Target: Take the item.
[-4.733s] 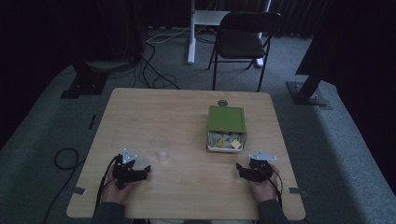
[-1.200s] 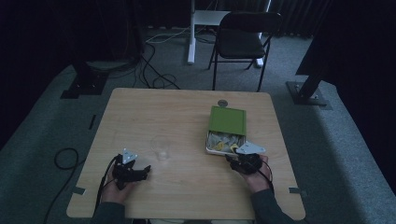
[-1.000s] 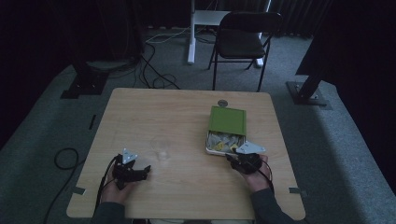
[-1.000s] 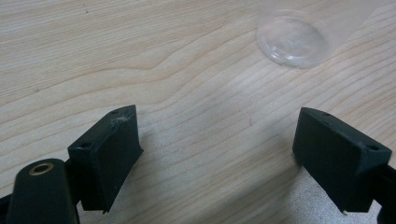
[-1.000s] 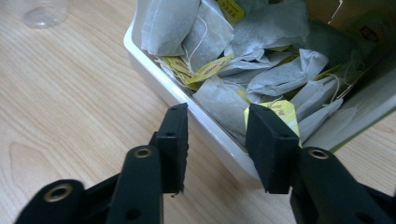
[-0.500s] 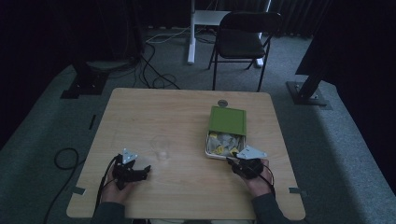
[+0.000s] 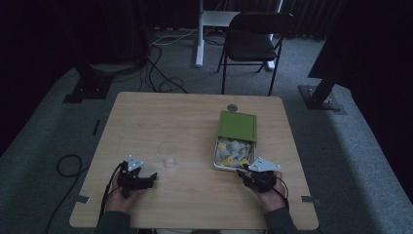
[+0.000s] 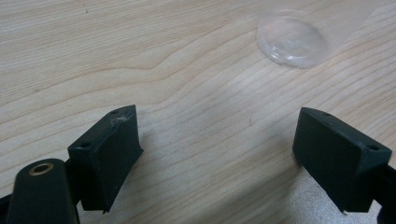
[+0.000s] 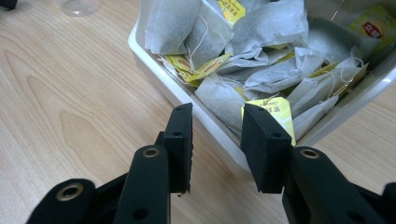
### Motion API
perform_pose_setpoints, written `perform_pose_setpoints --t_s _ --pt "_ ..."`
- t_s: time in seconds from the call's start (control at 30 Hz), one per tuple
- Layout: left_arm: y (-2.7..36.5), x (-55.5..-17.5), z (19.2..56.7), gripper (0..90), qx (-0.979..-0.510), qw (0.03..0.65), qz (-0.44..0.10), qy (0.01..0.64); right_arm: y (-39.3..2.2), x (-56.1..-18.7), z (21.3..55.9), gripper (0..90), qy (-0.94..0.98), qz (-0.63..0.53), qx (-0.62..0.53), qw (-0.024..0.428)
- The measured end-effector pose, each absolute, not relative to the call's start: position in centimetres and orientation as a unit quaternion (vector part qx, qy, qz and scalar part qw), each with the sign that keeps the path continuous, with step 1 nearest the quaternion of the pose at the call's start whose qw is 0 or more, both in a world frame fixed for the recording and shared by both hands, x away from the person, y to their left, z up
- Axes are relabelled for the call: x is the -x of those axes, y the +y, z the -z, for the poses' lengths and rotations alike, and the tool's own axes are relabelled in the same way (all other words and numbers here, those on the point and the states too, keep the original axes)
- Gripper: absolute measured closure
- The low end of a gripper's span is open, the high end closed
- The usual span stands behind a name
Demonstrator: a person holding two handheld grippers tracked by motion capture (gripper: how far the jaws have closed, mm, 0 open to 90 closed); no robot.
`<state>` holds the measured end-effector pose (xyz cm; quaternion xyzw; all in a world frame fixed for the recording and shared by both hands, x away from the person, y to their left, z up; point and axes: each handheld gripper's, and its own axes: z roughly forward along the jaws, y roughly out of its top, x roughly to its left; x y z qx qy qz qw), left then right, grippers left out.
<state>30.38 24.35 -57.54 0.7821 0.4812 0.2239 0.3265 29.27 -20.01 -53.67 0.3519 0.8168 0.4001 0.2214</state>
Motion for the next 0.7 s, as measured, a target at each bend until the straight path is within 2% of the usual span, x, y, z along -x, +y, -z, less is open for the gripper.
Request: perform_pose_setpoints --t_s 0.3,0.7 --pt "24.3 -30.4 57.5 15.7 -0.782 0.327 -0.224 0.481 -19.3 -29.5 52.4 57.6 0.803 -0.415 -0.353 0.240" --pt "24.3 -30.4 57.5 15.7 -0.782 0.327 -0.224 0.482 -17.7 -30.6 51.0 57.2 0.771 -0.412 -0.398 0.280"
